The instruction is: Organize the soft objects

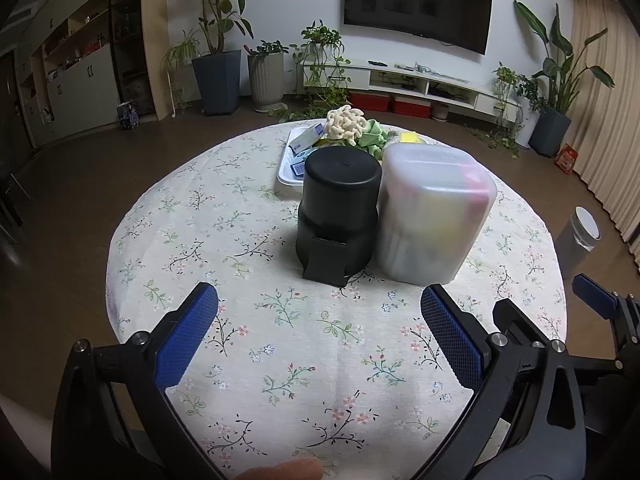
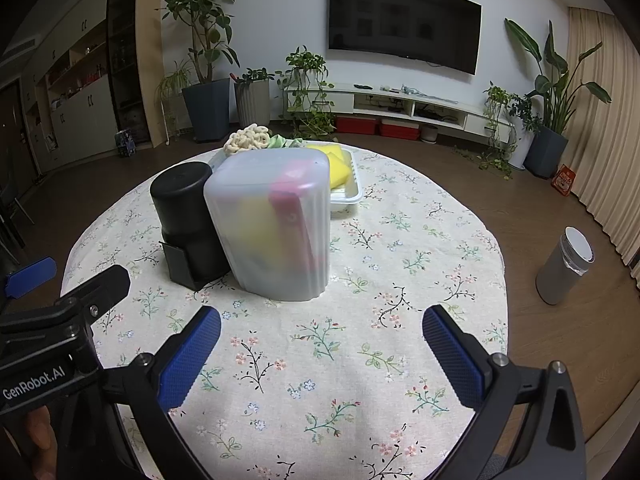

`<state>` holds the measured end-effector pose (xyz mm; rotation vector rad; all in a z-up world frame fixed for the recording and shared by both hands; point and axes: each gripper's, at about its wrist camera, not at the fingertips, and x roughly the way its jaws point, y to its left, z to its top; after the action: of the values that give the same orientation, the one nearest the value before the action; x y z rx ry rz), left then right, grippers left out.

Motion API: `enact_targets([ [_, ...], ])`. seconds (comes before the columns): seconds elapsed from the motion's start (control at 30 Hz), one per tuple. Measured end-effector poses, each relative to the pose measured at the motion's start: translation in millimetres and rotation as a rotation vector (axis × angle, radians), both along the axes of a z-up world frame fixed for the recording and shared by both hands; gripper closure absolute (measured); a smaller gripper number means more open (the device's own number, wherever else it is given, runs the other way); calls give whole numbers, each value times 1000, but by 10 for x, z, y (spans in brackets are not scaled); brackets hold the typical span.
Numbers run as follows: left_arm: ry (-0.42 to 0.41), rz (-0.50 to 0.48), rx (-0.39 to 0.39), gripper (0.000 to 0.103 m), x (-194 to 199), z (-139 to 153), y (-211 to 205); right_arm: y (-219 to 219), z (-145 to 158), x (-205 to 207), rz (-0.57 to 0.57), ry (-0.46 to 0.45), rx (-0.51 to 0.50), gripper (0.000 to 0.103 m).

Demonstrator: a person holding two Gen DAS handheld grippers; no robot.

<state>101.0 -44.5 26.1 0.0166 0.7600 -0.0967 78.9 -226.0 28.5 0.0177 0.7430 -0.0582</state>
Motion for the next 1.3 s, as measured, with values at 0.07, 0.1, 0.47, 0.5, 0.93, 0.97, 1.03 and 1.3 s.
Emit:
enact_targets([
  [0.07,4,-2,-3,0,7,-6,-3,1,1,1,0,0,1,0],
  [0.1,4,-2,-4,0,3,-6,3,-2,1,1,0,0,-1,0],
  [0.47,11,2,-15,0,24,-26,16,-28,7,-4,-6,-2,-6,0],
  [0.5,12,1,-16,0,26,-30,17,-22,8,-4,-6,-2,-6,0],
  [0.93,16,0,-19,0,34,-35,16,-34,5,5,-6,-1,-6,0],
  [0.97,15,-1,-18,0,34,-34,17,-36,5,5,-6,-2,-7,0],
  [1.03,15,-2,-17,0,35,-35,16,-41,4,8,-7,-2,-7,0],
  [1.3,15,-1,-18,0,35,-33,16,-34,5,6,-6,-2,-7,0],
])
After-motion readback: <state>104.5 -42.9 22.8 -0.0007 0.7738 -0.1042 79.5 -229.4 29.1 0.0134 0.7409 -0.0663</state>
